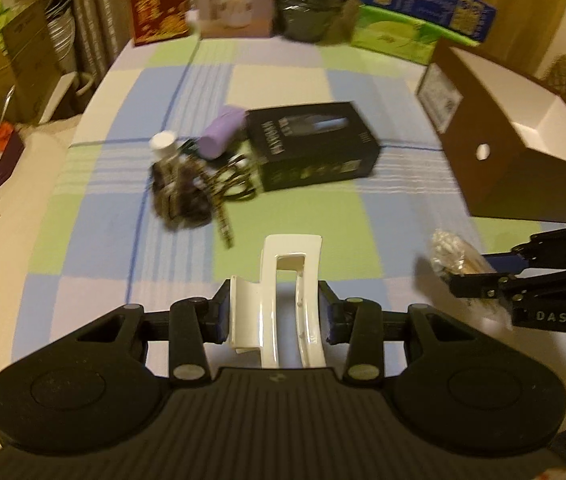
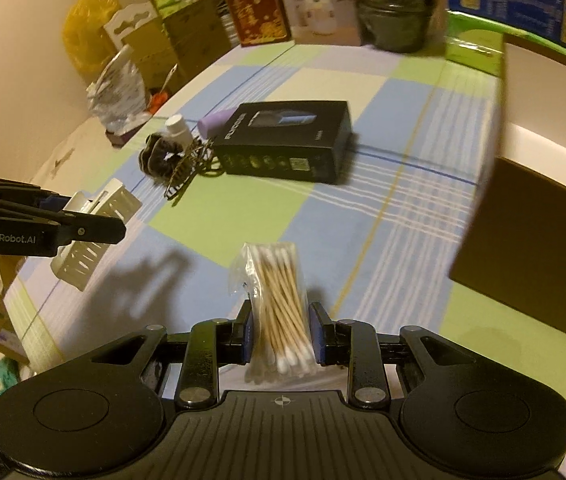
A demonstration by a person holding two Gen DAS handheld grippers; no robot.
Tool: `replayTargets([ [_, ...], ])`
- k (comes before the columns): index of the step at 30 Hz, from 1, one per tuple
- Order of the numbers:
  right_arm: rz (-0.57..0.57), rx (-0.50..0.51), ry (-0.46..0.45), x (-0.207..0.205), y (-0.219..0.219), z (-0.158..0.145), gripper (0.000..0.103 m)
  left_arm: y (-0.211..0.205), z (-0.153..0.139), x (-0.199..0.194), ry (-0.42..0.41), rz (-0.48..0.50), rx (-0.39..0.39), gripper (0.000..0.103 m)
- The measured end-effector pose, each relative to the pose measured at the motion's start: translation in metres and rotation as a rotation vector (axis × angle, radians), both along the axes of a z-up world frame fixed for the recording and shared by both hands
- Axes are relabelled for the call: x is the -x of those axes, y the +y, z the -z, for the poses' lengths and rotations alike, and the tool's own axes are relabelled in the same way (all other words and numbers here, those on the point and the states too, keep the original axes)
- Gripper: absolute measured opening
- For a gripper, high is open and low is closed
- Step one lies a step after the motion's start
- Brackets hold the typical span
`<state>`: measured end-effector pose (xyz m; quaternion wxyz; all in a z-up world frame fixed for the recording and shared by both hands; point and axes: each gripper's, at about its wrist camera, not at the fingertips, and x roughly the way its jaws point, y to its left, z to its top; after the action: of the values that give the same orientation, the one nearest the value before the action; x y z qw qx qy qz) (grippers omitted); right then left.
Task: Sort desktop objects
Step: 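Carry the clip and swab bag into the cardboard box and release them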
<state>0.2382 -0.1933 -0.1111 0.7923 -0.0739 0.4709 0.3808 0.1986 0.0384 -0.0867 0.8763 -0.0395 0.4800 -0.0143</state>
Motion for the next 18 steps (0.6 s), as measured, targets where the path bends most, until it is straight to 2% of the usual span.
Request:
replayTargets([
  [11, 0.065, -0.059, -0.012, 0.002, -0.05, -0.028, 0.025, -0.053, -0.024, -0.011, -0.051, 0.131, 0.038, 0.036],
  [18, 0.14, -0.103, -0.013, 0.001, -0.101, -0.049, 0.025, -0.096, -0.04, -0.019, -0.086, 0.227, 0.066, 0.036],
])
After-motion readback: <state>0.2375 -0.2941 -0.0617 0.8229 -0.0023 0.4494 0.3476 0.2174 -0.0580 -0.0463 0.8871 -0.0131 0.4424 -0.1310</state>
